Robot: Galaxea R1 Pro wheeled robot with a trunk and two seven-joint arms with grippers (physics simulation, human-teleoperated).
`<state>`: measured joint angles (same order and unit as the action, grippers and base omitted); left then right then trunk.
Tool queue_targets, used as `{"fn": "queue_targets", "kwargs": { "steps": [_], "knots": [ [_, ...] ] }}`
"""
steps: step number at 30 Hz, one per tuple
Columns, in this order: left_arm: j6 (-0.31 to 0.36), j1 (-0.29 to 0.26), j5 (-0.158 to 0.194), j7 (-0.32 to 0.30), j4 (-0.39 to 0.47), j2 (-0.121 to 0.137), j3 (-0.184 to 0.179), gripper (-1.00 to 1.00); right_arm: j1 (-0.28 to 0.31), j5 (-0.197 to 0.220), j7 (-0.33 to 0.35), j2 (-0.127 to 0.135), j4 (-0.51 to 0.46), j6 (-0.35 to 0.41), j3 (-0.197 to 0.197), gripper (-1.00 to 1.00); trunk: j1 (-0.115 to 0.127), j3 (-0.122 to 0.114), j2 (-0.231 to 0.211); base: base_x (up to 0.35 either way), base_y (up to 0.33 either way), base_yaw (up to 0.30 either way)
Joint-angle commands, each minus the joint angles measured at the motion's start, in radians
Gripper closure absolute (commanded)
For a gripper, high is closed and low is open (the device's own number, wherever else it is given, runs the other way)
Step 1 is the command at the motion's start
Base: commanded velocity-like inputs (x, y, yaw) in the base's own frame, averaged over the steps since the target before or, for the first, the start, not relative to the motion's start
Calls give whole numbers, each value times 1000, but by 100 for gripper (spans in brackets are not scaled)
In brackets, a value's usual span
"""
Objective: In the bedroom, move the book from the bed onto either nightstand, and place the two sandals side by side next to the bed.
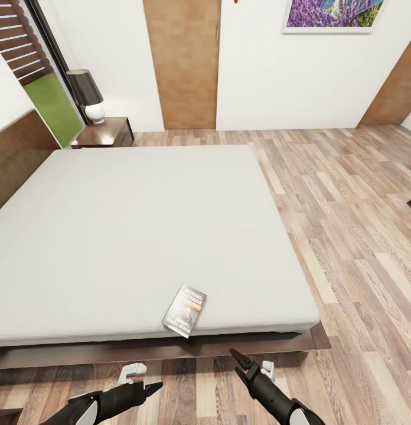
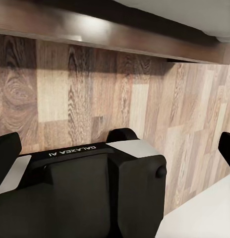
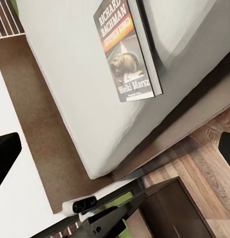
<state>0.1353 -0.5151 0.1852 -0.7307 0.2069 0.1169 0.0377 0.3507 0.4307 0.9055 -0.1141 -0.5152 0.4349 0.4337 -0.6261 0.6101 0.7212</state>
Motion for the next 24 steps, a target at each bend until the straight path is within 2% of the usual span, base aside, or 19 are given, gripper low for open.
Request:
{"fn": "queue_targets", "kwargs": {
  "steps": [1, 11, 24],
  "knots": [
    [10, 0, 5, -4, 0, 0, 4, -100, 1, 1, 2, -1, 1, 8, 5, -100, 0, 1, 1, 0, 0, 0],
    [9, 0, 5, -5, 0, -7, 4, -100, 1, 12, 6, -2, 18, 8, 6, -100, 0, 1, 1, 0, 0, 29],
    [9, 0, 5, -5, 0, -8, 4, -100, 1, 13, 5, -3, 17, 8, 5, -100, 0, 1, 1, 0, 0, 269]
  ]
}}
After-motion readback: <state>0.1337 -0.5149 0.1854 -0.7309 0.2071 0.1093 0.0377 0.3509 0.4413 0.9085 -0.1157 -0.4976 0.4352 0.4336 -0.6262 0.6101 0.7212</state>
